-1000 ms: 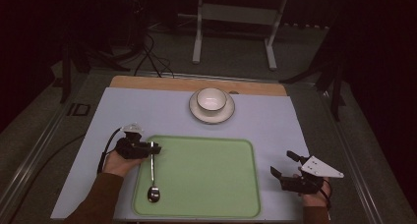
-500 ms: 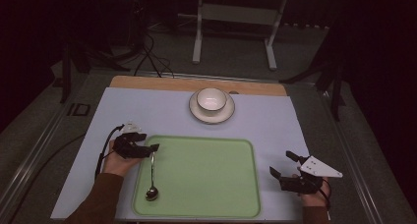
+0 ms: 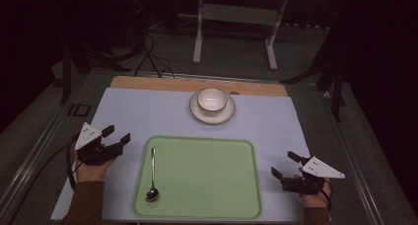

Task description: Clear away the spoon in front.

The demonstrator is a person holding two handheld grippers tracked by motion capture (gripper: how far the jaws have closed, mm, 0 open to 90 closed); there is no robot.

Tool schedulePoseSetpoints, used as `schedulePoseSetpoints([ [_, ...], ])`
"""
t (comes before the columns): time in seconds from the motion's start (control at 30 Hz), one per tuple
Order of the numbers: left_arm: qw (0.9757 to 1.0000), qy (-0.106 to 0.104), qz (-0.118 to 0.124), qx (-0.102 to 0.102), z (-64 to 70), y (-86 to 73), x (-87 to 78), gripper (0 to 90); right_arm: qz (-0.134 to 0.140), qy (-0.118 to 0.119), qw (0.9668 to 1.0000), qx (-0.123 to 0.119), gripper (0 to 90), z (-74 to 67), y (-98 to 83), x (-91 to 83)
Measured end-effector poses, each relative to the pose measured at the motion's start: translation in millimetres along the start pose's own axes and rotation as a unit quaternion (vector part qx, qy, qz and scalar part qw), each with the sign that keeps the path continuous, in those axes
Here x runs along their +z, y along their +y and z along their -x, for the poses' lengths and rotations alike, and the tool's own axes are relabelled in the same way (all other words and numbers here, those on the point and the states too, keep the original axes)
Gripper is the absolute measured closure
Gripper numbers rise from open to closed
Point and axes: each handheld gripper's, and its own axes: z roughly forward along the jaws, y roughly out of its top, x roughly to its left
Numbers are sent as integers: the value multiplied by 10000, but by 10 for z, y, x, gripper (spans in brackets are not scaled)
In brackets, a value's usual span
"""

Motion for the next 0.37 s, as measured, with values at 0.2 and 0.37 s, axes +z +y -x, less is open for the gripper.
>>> schedulePoseSetpoints([
  [0.2, 9995, 279, 139, -61, -102, -76, -193, 329, -10, -8, 10000, 2, 140, 12, -6, 1],
  [0.37, 9988, 452, 131, -127, -161, -117, -241, 329, 2, -21, 10000, 30, 139, 25, -10, -2],
])
